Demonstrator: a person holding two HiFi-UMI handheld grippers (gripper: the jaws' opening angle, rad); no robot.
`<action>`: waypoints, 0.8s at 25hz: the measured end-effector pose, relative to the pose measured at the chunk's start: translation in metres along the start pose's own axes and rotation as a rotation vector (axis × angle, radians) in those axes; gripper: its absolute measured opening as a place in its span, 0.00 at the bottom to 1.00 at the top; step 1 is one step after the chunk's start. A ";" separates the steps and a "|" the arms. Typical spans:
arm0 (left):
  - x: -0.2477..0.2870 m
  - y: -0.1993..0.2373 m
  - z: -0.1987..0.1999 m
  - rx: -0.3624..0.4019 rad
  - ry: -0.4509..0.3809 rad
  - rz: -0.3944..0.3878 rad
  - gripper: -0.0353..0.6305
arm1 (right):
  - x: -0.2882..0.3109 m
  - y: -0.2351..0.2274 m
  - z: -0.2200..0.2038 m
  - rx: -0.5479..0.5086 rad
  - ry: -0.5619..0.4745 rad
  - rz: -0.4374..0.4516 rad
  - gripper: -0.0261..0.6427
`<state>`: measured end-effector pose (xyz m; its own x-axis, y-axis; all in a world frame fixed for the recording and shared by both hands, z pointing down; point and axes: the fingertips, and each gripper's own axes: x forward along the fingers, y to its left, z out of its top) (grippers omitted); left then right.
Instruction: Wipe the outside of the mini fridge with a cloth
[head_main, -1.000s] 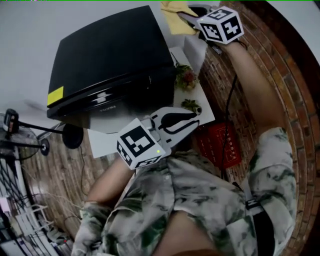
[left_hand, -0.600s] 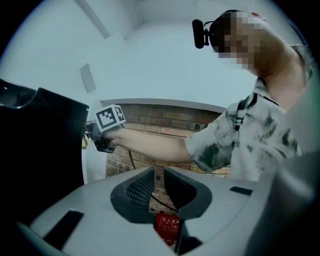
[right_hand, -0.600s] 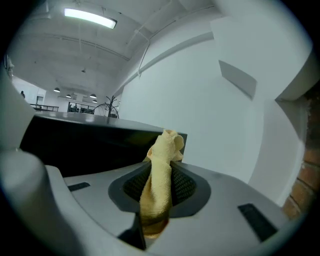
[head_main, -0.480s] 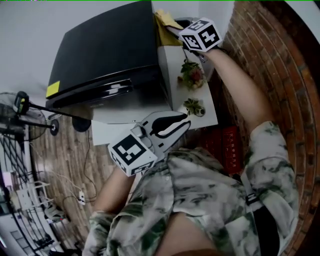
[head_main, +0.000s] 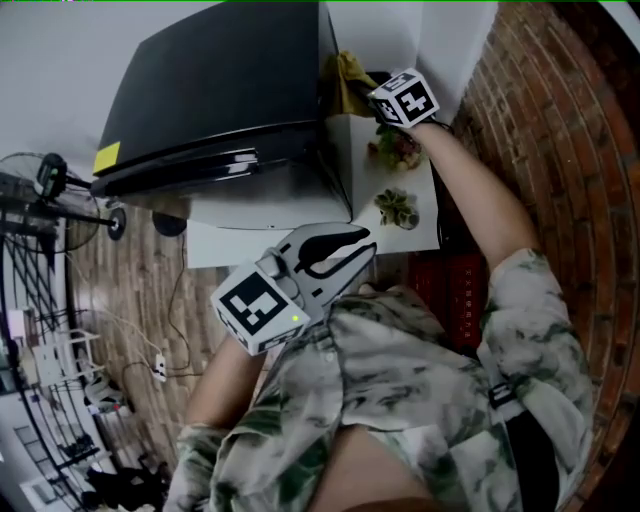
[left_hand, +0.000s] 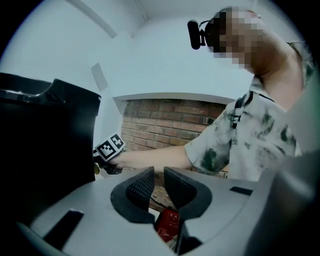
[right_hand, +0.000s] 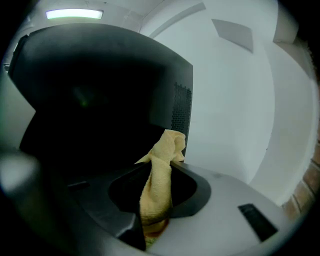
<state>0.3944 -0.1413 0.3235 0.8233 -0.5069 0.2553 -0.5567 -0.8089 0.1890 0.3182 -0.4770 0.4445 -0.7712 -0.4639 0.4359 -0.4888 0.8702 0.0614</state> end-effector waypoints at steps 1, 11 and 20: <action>-0.001 0.000 -0.001 -0.005 0.002 0.007 0.14 | 0.004 0.000 -0.009 0.006 0.013 0.000 0.18; -0.008 0.002 -0.010 -0.016 0.023 0.048 0.14 | 0.040 0.009 -0.085 0.055 0.118 -0.018 0.18; -0.012 0.000 -0.020 -0.028 0.021 0.074 0.14 | 0.054 0.025 -0.138 0.133 0.210 0.004 0.18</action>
<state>0.3820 -0.1293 0.3396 0.7774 -0.5585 0.2892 -0.6191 -0.7606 0.1956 0.3206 -0.4578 0.5938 -0.6786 -0.4039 0.6134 -0.5459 0.8362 -0.0533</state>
